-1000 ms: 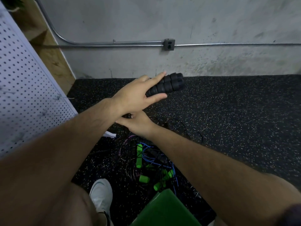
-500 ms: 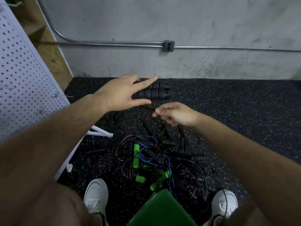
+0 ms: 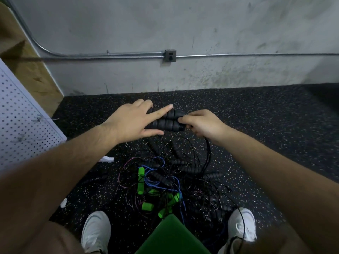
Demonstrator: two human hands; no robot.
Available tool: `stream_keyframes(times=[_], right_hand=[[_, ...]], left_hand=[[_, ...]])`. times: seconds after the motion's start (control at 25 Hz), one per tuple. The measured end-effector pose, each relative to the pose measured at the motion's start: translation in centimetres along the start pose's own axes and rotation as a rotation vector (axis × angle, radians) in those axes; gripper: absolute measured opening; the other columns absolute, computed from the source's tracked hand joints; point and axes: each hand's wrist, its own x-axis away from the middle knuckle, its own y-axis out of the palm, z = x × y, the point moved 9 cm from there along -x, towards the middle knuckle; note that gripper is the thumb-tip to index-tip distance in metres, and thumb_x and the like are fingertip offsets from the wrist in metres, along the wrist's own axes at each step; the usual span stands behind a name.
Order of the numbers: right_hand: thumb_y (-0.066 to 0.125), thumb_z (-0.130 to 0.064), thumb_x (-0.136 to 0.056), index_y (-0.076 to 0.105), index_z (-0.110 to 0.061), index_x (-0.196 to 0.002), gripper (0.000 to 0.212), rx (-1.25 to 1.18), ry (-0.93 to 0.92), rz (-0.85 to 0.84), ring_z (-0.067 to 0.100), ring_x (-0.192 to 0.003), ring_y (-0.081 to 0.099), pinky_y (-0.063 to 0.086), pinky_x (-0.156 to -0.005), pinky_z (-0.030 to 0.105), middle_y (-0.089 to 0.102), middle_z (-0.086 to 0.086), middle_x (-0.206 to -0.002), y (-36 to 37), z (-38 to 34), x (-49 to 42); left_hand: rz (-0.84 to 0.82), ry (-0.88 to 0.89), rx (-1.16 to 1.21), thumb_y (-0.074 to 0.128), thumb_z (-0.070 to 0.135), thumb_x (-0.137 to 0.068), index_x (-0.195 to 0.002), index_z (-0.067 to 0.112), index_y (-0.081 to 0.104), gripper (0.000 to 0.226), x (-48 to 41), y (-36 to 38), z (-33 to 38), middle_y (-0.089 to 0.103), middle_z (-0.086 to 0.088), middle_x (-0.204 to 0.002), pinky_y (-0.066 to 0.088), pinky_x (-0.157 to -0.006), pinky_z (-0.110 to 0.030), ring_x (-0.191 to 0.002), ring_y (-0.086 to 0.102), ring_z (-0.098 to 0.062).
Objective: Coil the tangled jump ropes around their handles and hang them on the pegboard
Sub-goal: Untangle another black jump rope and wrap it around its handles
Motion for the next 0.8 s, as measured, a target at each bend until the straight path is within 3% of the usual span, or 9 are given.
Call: stream_keyframes(times=[0.16, 0.28, 0.44, 0.56, 0.68, 0.8], right_hand=[[0.07, -0.036, -0.089, 0.067, -0.005, -0.078, 0.032, 0.367, -0.088, 0.131, 0.01, -0.048, 0.048, 0.034, -0.044, 0.024, 0.058, -0.001, -0.06, -0.5, -0.9, 0.2], [0.068, -0.038, -0.09, 0.063, -0.014, -0.081, 0.026, 0.526, -0.163, 0.25, 0.014, -0.061, 0.057, 0.04, -0.051, 0.027, 0.065, -0.001, -0.074, -0.5, -2.1, 0.4], [0.059, -0.036, -0.094, 0.061, -0.019, -0.09, 0.017, 0.766, -0.447, 0.296, 0.017, -0.078, 0.057, 0.044, -0.064, 0.032, 0.061, -0.005, -0.085, 1.2, -5.2, 1.6], [0.053, -0.027, -0.095, 0.068, -0.02, -0.1, 0.017, 0.733, -0.55, 0.203, 0.017, -0.085, 0.06, 0.05, -0.072, 0.033, 0.064, -0.003, -0.094, 0.7, -6.2, 2.1], [0.056, -0.023, -0.099, 0.073, -0.027, -0.112, 0.022, 0.713, -0.606, 0.073, 0.01, -0.091, 0.059, 0.049, -0.08, 0.028, 0.064, -0.011, -0.098, -0.4, -6.6, 2.1], [0.066, -0.024, -0.096, 0.077, -0.031, -0.108, 0.018, 0.474, -0.557, 0.059, 0.003, -0.091, 0.06, 0.046, -0.083, 0.02, 0.066, -0.013, -0.096, -2.9, -6.1, 0.8]], left_hand=[[-0.062, -0.029, 0.02, 0.015, 0.082, -0.084, -0.158, 0.038, -0.013, 0.09, -0.4, 1.0, 0.4, 0.048, -0.009, -0.121, 0.058, -0.069, -0.039, -0.101, 0.051, -0.023], [-0.115, -0.037, 0.012, 0.01, 0.085, -0.08, -0.158, 0.038, -0.013, 0.093, -0.5, 1.9, 0.5, 0.047, -0.007, -0.123, 0.056, -0.069, -0.036, -0.105, 0.051, -0.022], [-0.142, -0.024, 0.058, -0.001, 0.088, -0.082, -0.158, 0.038, -0.008, 0.092, -0.3, 2.7, 0.6, 0.048, -0.002, -0.122, 0.058, -0.07, -0.038, -0.107, 0.052, -0.019], [-0.105, -0.066, 0.085, -0.002, 0.083, -0.086, -0.16, 0.027, -0.001, 0.093, -0.1, 2.4, -0.1, 0.05, 0.0, -0.117, 0.057, -0.073, -0.036, -0.105, 0.053, -0.019], [-0.021, -0.038, 0.125, 0.009, 0.083, -0.09, -0.153, 0.021, 0.032, 0.092, -0.2, 1.3, 0.0, 0.055, -0.001, -0.111, 0.057, -0.073, -0.039, -0.101, 0.058, -0.022], [0.045, 0.047, 0.208, 0.021, 0.081, -0.092, -0.144, 0.02, 0.046, 0.084, -0.2, -0.1, 1.6, 0.057, -0.002, -0.107, 0.055, -0.079, -0.04, -0.095, 0.057, -0.022]])
